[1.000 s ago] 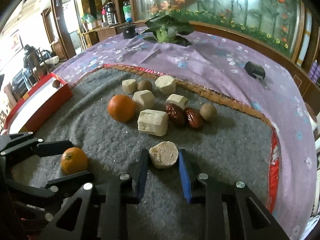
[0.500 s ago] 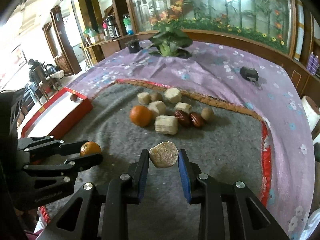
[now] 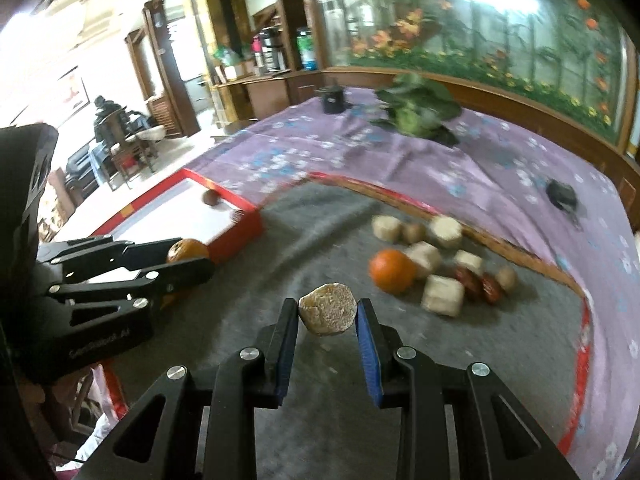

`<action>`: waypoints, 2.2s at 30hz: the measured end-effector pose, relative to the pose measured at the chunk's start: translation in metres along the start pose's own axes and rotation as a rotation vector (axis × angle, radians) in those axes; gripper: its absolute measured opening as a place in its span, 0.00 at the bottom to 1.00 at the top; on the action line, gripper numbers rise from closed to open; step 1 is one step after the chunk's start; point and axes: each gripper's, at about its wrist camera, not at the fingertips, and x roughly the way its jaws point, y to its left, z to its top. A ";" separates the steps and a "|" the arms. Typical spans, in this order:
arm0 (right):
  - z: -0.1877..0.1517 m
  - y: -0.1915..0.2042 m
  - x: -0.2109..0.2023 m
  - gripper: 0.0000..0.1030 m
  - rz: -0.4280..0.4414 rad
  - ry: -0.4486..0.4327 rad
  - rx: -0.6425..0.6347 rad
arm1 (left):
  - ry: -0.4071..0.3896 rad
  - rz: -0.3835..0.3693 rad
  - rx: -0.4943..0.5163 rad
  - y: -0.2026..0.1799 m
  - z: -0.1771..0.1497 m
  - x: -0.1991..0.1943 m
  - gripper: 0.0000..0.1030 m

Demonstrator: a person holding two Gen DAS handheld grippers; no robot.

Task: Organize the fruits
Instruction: 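Grasp the orange with the left tool while the right tool lifts the beige cube, then lower the orange into the red tray while the right tool releases the beige cube there, then move both tools back toward the fruit pile on the felt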

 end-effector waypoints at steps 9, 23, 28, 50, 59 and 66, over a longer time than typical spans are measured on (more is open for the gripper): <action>0.031 0.047 0.032 0.28 0.084 0.027 -0.089 | -0.009 0.083 -0.108 0.065 0.008 0.000 0.31; 0.068 0.104 0.113 0.28 0.169 0.116 -0.205 | 0.066 0.125 -0.211 0.116 0.007 0.032 0.31; 0.066 0.106 0.133 0.28 0.171 0.138 -0.201 | 0.101 0.130 -0.243 0.124 0.005 0.043 0.31; 0.029 0.035 0.037 0.39 0.111 0.011 -0.028 | 0.025 0.081 -0.183 0.061 0.012 0.015 0.60; -0.009 -0.032 -0.002 0.40 0.015 -0.010 0.098 | 0.060 0.000 -0.103 -0.002 0.018 0.028 0.60; -0.028 -0.077 -0.017 0.41 -0.052 -0.013 0.183 | 0.094 -0.047 -0.063 -0.039 0.022 0.044 0.60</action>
